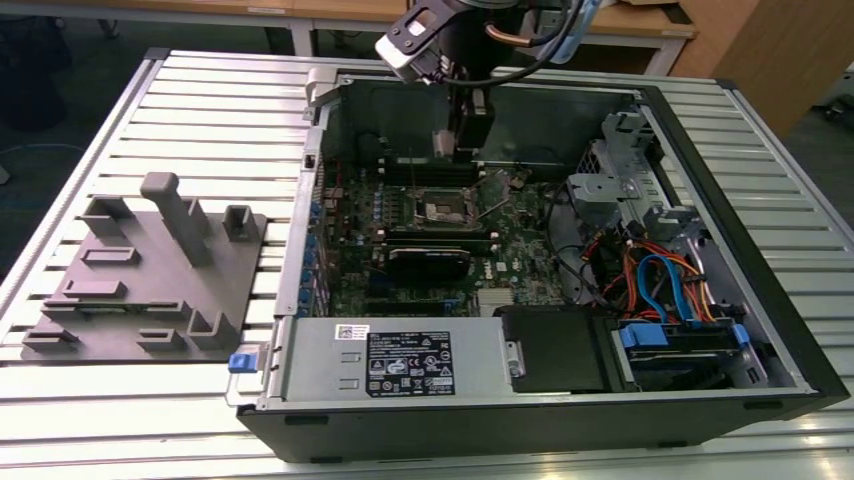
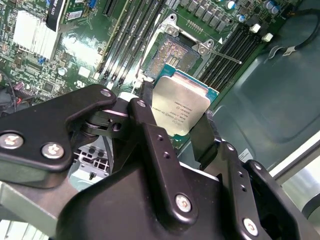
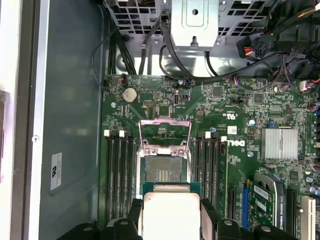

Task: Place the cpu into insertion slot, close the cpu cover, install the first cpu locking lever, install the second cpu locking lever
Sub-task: 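Place the cpu into insertion slot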

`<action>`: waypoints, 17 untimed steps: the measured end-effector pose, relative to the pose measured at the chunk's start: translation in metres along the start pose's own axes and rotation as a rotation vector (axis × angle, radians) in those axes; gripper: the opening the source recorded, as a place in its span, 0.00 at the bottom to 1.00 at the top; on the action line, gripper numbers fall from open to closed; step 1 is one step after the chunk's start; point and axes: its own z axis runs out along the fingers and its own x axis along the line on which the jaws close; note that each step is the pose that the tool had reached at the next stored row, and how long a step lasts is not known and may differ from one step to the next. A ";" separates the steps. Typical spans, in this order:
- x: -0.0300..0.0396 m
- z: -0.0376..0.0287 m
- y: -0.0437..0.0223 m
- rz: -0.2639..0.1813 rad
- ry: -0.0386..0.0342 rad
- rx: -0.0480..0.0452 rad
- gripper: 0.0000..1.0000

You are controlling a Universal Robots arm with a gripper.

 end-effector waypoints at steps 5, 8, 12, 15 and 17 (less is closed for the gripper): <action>-0.0001 0.0020 0.0000 0.000 -0.0001 0.0000 0.54; -0.0001 0.0032 0.0000 0.000 0.0000 0.0000 0.54; -0.0001 0.0048 0.0000 0.000 0.0000 0.0000 0.54; -0.0002 0.0060 0.0000 0.000 -0.0001 0.0000 0.54; -0.0002 0.0067 0.0001 0.000 0.0000 0.0000 0.54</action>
